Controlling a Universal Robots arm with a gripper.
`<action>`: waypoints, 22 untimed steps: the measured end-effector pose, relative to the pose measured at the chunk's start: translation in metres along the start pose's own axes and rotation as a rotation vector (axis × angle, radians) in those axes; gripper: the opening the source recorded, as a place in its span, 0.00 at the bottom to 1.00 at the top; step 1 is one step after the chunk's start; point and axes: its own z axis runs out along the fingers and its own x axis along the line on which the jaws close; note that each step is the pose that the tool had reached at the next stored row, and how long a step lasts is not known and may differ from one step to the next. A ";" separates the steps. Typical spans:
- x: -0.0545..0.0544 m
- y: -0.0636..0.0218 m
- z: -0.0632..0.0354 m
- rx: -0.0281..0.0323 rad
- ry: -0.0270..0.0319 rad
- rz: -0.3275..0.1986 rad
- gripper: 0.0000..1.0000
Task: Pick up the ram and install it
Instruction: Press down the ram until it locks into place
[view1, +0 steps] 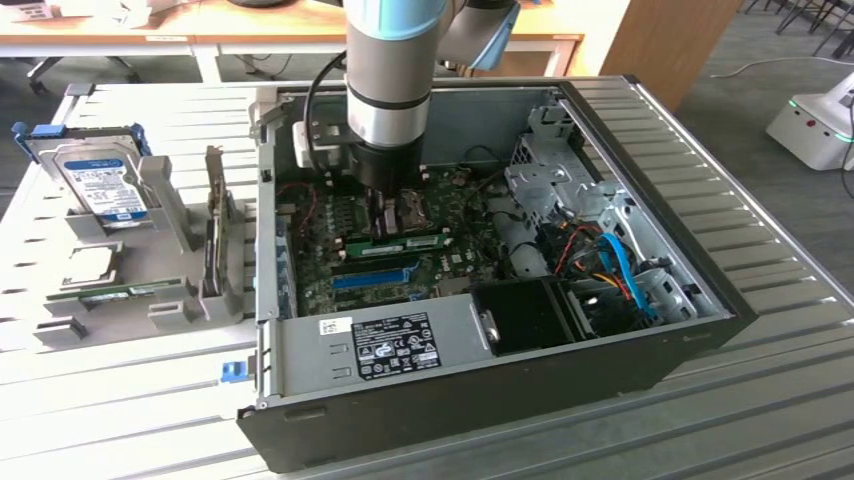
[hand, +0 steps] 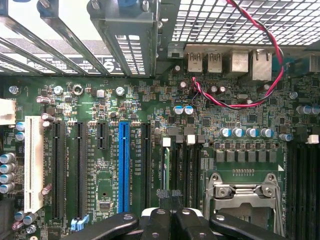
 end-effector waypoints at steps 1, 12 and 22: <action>0.000 0.0000 0.0001 0.0000 0.0000 0.000 0.11; 0.000 0.0000 0.0003 0.0001 -0.0001 0.000 0.11; 0.000 0.0000 0.0002 0.0001 -0.0001 0.000 0.11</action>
